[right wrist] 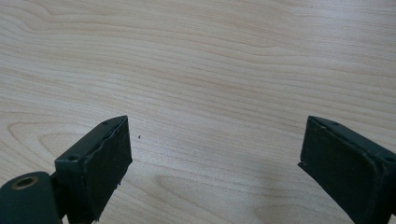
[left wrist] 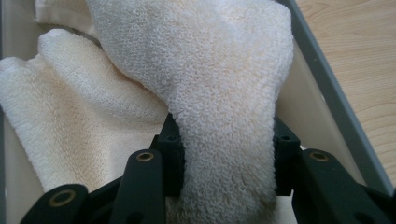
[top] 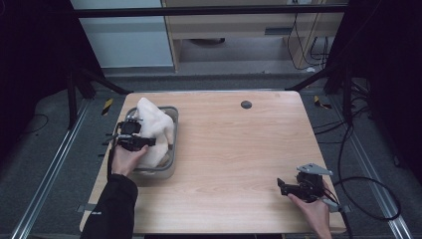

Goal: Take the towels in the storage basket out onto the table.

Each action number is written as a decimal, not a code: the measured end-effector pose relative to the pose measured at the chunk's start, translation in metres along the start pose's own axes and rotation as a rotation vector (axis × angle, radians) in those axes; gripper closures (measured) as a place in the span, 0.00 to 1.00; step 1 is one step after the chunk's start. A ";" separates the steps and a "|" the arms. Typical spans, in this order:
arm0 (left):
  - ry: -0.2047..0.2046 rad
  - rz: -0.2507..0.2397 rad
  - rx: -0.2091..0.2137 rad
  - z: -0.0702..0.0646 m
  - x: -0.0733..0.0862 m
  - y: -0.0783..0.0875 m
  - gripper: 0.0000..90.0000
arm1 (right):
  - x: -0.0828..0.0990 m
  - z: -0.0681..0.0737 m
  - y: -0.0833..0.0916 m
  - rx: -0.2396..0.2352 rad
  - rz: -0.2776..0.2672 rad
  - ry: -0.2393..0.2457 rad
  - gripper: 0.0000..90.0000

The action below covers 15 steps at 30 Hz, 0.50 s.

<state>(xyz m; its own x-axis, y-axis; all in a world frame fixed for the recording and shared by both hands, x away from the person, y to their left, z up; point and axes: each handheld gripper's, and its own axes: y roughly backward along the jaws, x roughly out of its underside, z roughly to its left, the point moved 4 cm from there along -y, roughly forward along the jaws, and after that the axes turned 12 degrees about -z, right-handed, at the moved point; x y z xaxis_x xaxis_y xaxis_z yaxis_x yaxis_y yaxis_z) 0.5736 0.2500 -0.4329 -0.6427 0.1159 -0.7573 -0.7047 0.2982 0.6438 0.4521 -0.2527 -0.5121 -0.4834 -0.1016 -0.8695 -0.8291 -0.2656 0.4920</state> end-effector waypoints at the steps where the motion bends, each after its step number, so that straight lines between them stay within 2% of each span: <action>1: -0.001 -0.004 0.004 0.000 -0.001 0.002 0.65 | 0.000 0.000 0.000 0.000 0.000 0.000 0.10; 9: 0.005 -0.075 0.028 -0.001 -0.014 0.028 0.65 | 0.000 0.000 0.000 0.003 0.003 0.005 0.10; 15: -0.016 -0.117 0.038 -0.004 -0.026 0.049 0.64 | 0.000 -0.001 0.000 0.003 0.002 0.008 0.09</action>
<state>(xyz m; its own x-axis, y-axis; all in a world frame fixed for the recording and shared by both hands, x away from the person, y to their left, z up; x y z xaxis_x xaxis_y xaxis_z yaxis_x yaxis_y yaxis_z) 0.5542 0.2575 -0.3809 -0.5518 0.0935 -0.8287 -0.7623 0.3466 0.5467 0.4524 -0.2534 -0.5126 -0.4825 -0.1100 -0.8690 -0.8292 -0.2621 0.4936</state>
